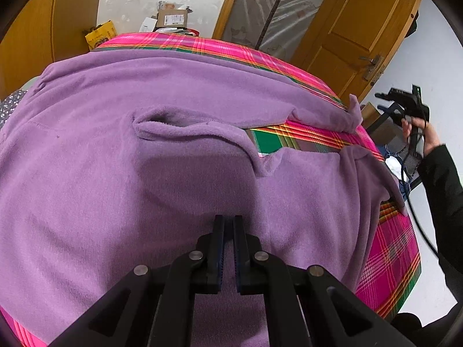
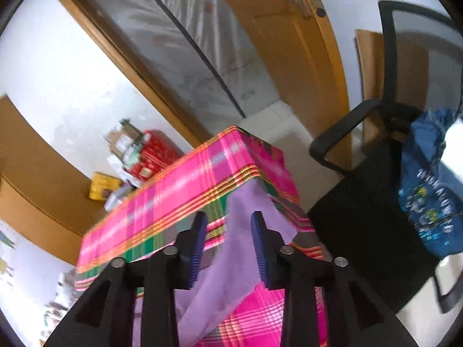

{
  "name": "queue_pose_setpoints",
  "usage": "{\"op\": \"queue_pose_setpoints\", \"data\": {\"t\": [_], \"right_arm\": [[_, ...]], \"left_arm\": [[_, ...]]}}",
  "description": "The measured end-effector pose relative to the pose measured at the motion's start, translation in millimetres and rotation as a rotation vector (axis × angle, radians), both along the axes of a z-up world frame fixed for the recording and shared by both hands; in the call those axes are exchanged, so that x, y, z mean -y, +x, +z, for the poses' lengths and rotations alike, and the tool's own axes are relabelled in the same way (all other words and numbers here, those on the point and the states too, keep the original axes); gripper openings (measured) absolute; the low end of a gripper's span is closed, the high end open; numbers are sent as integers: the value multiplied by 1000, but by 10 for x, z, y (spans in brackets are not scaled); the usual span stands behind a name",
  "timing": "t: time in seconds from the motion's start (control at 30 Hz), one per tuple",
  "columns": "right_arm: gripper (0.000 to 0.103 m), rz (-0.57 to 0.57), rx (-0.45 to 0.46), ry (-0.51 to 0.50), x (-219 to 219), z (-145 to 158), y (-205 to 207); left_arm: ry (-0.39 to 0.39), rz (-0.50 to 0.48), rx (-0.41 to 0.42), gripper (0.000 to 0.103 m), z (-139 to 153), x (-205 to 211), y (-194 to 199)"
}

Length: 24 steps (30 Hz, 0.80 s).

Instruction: Fold clothes

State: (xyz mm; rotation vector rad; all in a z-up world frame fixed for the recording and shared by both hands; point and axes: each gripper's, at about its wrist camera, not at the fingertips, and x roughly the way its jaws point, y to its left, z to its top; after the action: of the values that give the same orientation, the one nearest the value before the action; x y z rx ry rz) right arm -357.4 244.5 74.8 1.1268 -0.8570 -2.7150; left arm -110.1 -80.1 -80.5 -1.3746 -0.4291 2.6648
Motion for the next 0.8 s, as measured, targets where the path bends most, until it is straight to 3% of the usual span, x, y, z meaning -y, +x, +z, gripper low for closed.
{"op": "queue_pose_setpoints", "data": {"t": [0.13,0.3,0.47,0.57,0.63,0.67,0.8], "right_arm": [[44,-28,55,24,-159,-280,132],[48,-23,128,-84,-344,-713,60],[48,17,120,-172,-292,-937,-221],[47,31,115,-172,-249,-974,-345],[29,25,94,-138,-219,-954,-362],[5,18,83,-117,-219,-930,-346],[6,-23,42,-88,-321,-764,-146]], "left_arm": [[-5,-9,1,5,-13,-2,-8],[-14,-4,3,5,-5,-12,3],[-27,3,12,5,6,-32,0],[-33,3,17,5,7,-44,-9],[-32,4,19,5,10,-48,-14],[-32,4,19,5,9,-51,-17],[-32,2,18,5,8,-62,-23]]}}
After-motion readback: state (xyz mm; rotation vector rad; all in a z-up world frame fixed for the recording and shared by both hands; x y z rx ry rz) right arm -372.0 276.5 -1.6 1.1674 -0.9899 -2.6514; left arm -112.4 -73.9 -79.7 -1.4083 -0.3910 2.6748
